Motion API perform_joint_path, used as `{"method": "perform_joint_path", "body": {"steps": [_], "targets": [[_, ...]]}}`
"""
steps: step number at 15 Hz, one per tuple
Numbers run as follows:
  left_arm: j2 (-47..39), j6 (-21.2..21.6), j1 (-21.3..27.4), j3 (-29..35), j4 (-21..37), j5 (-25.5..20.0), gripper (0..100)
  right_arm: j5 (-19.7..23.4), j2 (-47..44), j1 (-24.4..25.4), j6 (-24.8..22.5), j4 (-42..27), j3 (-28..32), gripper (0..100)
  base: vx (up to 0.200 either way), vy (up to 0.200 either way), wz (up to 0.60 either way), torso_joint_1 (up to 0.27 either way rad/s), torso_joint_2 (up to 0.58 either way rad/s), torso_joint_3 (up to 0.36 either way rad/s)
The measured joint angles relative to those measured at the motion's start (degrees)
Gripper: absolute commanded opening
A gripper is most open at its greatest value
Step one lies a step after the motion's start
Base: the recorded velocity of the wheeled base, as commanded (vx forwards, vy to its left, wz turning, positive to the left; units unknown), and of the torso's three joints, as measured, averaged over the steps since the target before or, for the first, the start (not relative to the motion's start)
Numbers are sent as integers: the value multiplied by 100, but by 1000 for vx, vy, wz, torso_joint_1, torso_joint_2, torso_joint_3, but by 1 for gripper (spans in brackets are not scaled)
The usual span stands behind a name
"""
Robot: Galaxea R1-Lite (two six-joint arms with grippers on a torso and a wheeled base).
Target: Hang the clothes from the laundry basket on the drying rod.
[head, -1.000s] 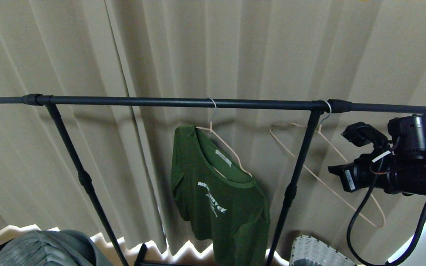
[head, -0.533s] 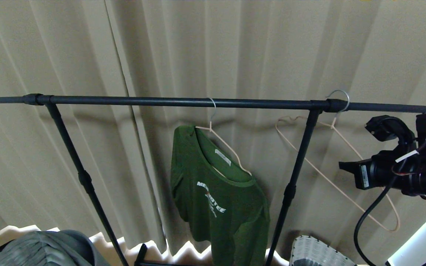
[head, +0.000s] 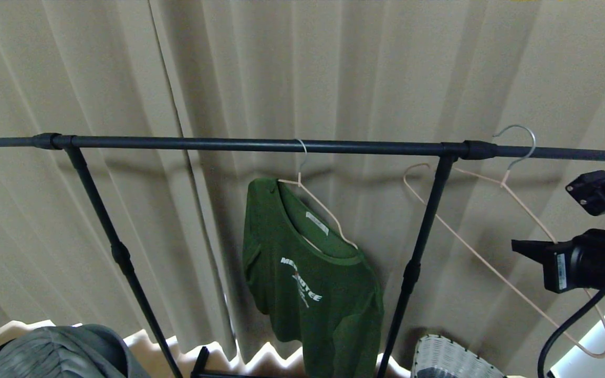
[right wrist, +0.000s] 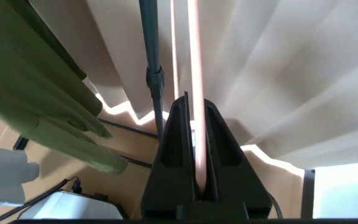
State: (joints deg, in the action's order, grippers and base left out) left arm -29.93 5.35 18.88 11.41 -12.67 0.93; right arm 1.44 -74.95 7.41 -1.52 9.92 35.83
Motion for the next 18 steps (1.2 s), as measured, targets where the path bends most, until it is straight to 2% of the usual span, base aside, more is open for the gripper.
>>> {"method": "perform_joint_path", "body": {"steps": [5,15,18], "targets": [[13,52,-6,0,2,9,0,-13,653,-108,-24,-141,-374,0,-200,0,0,6,2,0],[22,66,-9,-33,9,9,0,-24,1228,-129,-37,-238,-1031,0,-200,0,0,-2,4,3],[24,332,-9,-69,11,7,0,-16,1385,-122,-39,-229,-1114,0,0,0,0,0,0,0]]}}
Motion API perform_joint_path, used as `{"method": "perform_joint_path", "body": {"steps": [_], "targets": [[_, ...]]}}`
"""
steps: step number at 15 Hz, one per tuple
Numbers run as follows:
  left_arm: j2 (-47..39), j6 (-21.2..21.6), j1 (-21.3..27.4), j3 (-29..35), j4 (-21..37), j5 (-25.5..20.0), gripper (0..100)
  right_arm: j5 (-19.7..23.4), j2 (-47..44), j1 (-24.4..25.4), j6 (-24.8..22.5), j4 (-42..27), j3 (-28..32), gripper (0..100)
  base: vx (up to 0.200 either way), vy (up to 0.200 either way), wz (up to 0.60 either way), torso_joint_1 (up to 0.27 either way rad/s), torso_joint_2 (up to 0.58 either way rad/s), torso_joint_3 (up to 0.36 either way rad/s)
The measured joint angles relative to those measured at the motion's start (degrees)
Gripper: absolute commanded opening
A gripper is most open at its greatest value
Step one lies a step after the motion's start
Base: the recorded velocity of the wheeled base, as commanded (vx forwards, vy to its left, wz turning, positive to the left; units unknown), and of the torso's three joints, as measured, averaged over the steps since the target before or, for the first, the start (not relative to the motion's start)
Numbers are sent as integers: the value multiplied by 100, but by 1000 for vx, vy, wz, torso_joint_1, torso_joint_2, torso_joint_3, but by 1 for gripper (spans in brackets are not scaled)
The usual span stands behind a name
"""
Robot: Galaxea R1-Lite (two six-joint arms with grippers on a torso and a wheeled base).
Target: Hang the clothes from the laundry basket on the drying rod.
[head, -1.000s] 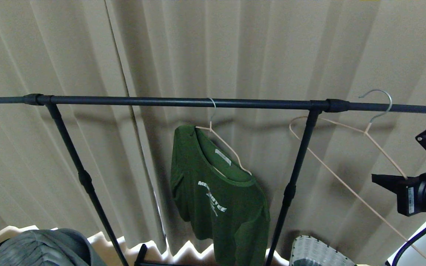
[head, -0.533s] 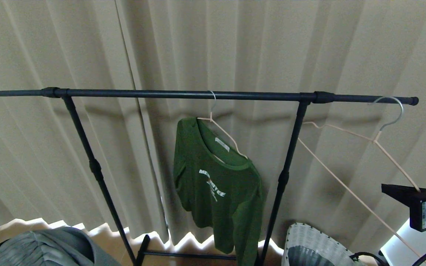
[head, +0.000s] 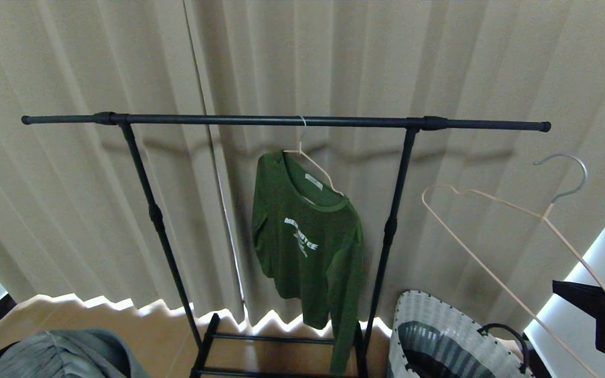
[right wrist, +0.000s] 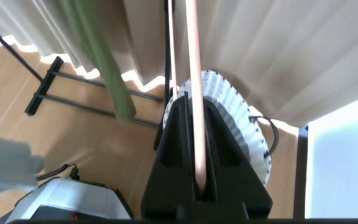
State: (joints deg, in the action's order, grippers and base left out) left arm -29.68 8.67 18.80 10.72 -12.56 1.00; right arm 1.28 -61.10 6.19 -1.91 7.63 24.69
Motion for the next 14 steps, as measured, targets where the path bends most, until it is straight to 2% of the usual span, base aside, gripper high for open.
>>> {"method": "perform_joint_path", "body": {"steps": [4,14], "targets": [[37,46,2,-30,2,4,0,33,104,72,0,27,-71,0,0,0,0,0,0,0],[52,57,2,-27,2,4,0,49,121,124,6,46,-129,0,0,200,0,5,1,2]]}}
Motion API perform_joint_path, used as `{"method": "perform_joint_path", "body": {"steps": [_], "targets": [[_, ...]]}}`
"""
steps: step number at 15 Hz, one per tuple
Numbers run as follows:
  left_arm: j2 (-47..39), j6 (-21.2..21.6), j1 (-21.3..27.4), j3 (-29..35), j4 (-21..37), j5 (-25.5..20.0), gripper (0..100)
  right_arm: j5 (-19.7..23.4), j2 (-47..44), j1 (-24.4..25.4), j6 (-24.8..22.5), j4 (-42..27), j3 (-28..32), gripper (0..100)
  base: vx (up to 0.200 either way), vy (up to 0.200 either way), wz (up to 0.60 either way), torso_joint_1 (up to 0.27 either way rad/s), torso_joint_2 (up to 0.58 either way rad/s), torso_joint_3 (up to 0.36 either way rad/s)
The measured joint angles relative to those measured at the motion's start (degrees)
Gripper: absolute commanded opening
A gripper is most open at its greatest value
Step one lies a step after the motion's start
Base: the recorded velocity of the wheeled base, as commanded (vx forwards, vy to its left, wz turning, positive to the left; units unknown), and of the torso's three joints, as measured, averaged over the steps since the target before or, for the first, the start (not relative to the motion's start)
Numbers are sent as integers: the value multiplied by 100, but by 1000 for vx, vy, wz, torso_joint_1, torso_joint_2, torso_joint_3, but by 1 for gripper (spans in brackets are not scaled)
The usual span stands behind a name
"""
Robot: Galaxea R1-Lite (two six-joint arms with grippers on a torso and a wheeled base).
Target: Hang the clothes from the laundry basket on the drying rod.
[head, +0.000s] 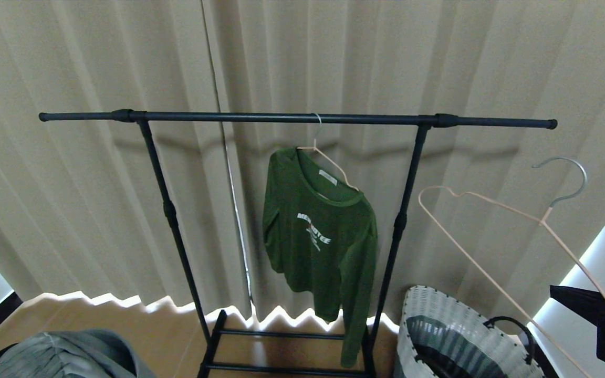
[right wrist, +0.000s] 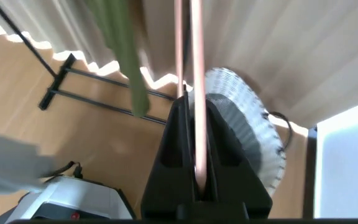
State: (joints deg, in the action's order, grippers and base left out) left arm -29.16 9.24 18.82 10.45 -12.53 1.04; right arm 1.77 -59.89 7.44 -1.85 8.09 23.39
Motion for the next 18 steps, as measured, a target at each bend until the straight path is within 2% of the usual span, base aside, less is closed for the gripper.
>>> {"method": "perform_joint_path", "body": {"steps": [7,9,14,18], "targets": [[0,0,-2,-17,13,-2,0,6,-2,46,9,27,-9,0,0,200,0,1,4,2],[-2,1,9,-43,11,-6,0,30,-2,184,20,60,24,0,0,0,0,0,0,0],[-50,4,22,-179,35,-17,0,499,-11,766,51,74,59,0,0,0,0,0,0,0],[-967,61,17,313,66,2,0,584,-50,1737,340,361,61,0,0,0,0,0,0,0]]}}
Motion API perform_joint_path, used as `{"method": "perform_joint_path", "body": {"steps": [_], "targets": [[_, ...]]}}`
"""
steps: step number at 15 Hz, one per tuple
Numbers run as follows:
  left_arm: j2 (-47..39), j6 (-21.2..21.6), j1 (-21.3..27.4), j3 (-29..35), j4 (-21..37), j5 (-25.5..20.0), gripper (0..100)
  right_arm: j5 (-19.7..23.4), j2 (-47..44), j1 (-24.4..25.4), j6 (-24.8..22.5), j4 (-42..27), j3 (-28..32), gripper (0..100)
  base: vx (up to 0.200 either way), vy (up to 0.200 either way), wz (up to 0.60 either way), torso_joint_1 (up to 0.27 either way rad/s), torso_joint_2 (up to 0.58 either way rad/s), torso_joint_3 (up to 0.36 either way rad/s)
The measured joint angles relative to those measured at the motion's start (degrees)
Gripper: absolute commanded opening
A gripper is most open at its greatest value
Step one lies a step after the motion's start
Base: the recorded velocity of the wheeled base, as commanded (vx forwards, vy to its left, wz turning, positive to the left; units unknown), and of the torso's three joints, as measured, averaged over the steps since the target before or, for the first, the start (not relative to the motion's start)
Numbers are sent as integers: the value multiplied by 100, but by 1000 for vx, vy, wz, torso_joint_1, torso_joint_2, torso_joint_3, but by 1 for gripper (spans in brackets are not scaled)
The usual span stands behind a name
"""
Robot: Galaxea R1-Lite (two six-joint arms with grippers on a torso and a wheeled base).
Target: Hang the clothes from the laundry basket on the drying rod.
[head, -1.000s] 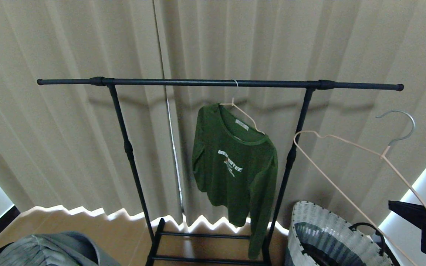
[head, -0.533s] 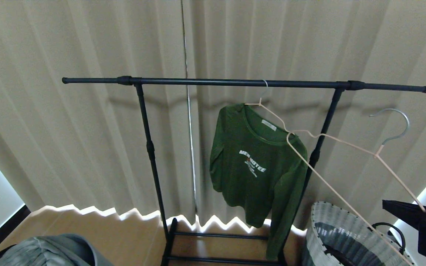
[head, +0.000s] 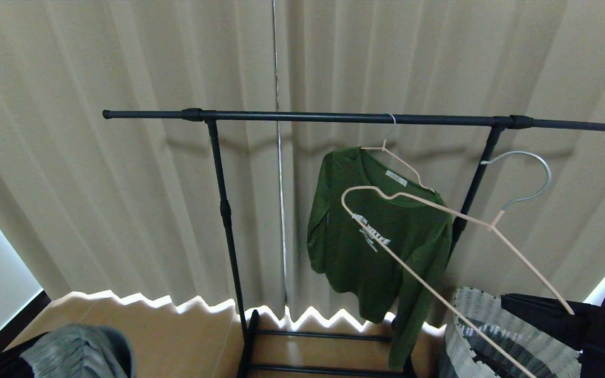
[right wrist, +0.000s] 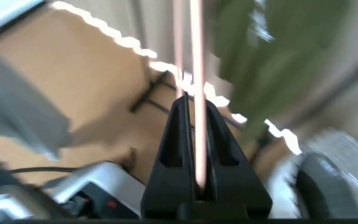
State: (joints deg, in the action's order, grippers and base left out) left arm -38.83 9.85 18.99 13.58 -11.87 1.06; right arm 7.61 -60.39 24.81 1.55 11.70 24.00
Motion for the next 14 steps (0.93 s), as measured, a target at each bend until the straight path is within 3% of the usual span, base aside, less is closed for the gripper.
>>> {"method": "perform_joint_path", "body": {"steps": [4,7,12,14], "targets": [[-1418,-2,11,1051,11,304,0,2,-188,798,441,402,-5,0,0,0,0,0,0,0],[-2484,-351,294,1991,2,875,0,2,-466,1414,800,811,17,0,0,0,0,0,0,0],[-3888,-930,750,3231,-11,2036,0,2,-1019,2387,1000,1000,217,0,0,0,0,0,0,0],[-4268,-953,779,3622,-13,2209,0,-9,-1193,2737,1435,997,405,0,0,0,0,0,0,0]]}}
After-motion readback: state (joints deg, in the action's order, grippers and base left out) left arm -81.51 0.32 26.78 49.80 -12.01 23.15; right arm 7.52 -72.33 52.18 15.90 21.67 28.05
